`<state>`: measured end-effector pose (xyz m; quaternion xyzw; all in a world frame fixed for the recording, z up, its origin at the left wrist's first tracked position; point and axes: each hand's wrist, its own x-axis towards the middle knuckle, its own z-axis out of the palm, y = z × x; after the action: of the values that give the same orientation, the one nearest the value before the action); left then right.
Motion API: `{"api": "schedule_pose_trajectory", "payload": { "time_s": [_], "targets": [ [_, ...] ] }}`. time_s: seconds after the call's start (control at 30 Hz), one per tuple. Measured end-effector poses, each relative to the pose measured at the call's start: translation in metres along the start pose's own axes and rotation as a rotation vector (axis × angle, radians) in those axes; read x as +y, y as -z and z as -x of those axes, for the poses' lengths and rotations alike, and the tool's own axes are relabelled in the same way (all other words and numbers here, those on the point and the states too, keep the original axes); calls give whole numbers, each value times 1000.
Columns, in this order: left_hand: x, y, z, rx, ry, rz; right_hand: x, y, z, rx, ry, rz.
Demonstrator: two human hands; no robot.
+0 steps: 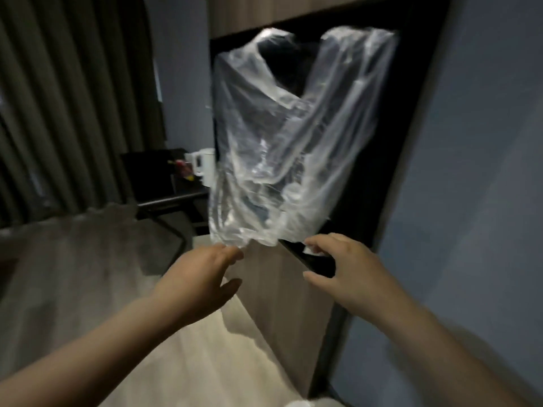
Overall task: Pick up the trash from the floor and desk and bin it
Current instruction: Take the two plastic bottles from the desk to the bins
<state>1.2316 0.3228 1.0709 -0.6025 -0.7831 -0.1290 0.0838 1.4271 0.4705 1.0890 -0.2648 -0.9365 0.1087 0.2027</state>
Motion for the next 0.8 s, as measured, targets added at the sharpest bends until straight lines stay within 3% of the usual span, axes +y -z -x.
{"api": "schedule_pose_trajectory", "payload": {
  "time_s": [0.33,0.8],
  "targets": [
    [-181,55,32,108,289,-12,-148,-66,-161,-21,279,-55],
    [-363,69,-65,199,446,-112,-192,-152,-385,23,410,-165]
  ]
}}
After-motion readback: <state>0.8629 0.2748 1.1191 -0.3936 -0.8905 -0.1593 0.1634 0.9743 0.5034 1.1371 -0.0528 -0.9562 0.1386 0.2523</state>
